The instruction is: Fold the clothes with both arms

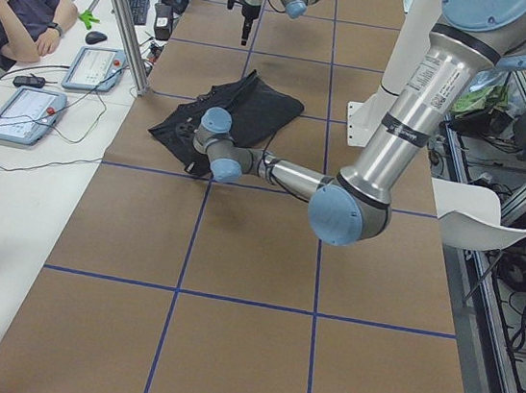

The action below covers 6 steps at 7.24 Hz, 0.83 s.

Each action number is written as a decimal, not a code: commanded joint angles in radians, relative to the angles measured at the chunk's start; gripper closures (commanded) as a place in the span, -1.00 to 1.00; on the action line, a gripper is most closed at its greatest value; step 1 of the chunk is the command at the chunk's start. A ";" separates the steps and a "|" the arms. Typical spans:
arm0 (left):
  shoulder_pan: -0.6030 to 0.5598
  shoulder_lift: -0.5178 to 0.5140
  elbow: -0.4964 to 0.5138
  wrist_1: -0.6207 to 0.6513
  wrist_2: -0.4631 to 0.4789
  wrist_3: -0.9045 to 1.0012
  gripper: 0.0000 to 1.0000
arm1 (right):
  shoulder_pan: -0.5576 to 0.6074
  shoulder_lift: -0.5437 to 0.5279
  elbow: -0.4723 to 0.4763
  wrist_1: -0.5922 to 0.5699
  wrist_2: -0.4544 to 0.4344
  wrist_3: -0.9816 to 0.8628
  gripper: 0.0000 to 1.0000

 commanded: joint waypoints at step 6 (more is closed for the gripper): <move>-0.111 -0.299 0.313 -0.053 0.016 0.171 -1.00 | -0.005 0.001 -0.010 0.000 -0.003 0.005 -0.99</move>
